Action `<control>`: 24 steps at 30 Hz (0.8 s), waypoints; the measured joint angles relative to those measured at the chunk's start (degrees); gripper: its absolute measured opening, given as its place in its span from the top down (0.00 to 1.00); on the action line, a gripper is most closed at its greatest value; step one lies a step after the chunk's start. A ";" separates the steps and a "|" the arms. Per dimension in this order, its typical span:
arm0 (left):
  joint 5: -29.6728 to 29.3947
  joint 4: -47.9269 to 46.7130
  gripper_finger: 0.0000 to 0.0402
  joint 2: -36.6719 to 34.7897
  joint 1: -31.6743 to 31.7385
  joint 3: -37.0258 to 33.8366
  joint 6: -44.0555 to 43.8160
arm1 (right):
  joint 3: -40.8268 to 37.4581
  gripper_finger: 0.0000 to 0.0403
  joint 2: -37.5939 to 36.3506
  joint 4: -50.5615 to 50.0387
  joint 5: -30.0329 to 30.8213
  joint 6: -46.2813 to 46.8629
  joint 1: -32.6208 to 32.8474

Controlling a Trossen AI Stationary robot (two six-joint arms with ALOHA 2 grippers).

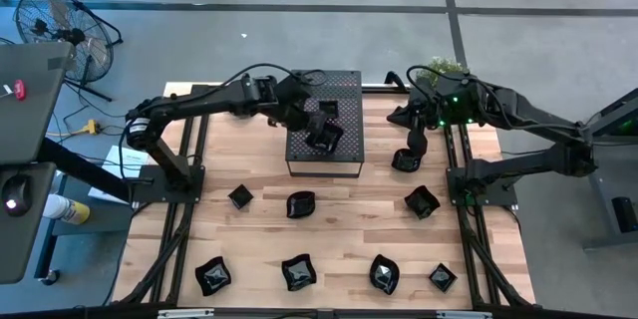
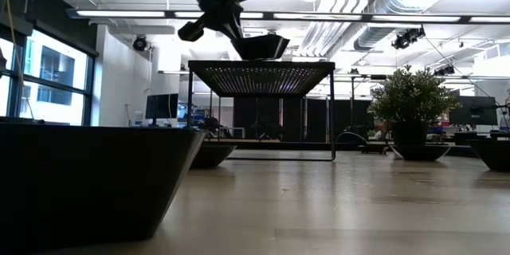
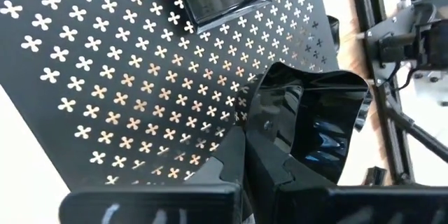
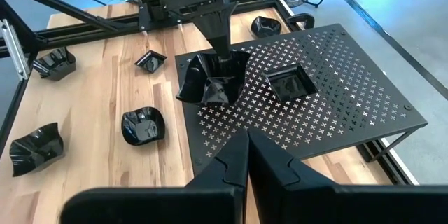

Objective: Pick & Place Mini shaped plates
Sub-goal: Put the distorted square plate on the shelf

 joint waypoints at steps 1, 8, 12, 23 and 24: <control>0.00 0.25 1.00 0.00 -0.04 0.00 -0.71 | 0.00 0.99 0.00 0.01 0.01 0.00 0.00; -0.11 1.11 1.00 -0.01 -2.01 0.00 -5.42 | 0.00 1.00 0.00 0.00 0.03 0.00 0.02; -0.52 1.13 1.00 -0.01 -2.01 0.00 -6.49 | 0.00 0.99 0.00 -0.01 0.92 0.00 0.02; -3.01 1.09 1.00 -0.02 -1.88 0.00 -8.24 | 0.00 0.99 0.00 -0.01 1.00 0.00 0.02; -3.62 1.09 1.00 -0.02 -1.88 0.00 -8.29 | 0.00 0.99 0.00 -0.01 1.00 0.00 0.02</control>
